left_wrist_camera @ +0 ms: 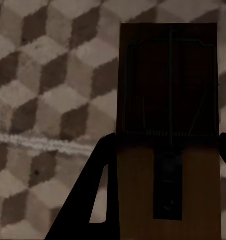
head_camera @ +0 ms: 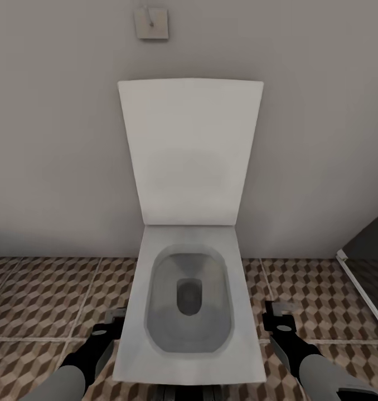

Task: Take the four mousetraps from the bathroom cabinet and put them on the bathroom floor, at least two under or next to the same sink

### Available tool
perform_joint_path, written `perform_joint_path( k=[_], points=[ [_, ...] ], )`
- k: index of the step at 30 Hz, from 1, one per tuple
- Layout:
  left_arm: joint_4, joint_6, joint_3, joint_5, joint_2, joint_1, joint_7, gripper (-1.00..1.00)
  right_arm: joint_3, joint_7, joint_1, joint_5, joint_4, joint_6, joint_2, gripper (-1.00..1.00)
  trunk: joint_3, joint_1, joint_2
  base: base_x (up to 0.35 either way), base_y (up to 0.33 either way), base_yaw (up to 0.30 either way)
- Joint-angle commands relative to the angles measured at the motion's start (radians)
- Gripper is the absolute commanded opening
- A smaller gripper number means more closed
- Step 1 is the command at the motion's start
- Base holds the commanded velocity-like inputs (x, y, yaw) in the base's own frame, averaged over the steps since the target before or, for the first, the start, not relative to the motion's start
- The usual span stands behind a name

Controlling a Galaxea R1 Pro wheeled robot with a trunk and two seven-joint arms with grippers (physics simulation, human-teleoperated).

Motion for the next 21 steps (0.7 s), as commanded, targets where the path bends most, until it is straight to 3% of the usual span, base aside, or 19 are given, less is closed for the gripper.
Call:
perform_joint_path(
  k=[1, 13, 21],
  points=[
    [-0.002, 0.006, 0.003, -0.011, -0.001, 0.0, 0.003, -1.0, -0.006, -0.001, -0.001, 0.01, 0.001, -0.002, 0.0, -1.0, -0.005, 0.0, -0.001, 0.0, 0.0, 0.0],
    [-0.011, 0.006, 0.005, -0.009, 0.001, 0.0, 0.004, -1.0, -0.005, 0.0, -0.001, 0.009, 0.014, 0.002, 0.001, -1.0, -0.051, 0.006, -0.003, 0.0, 0.0, 0.0],
    [-0.015, 0.005, 0.006, -0.009, 0.002, 0.0, 0.004, -1.0, -0.005, 0.0, -0.001, 0.011, 0.036, 0.001, 0.001, -1.0, -0.051, 0.006, -0.003, 0.0, 0.0, 0.0]
  ],
)
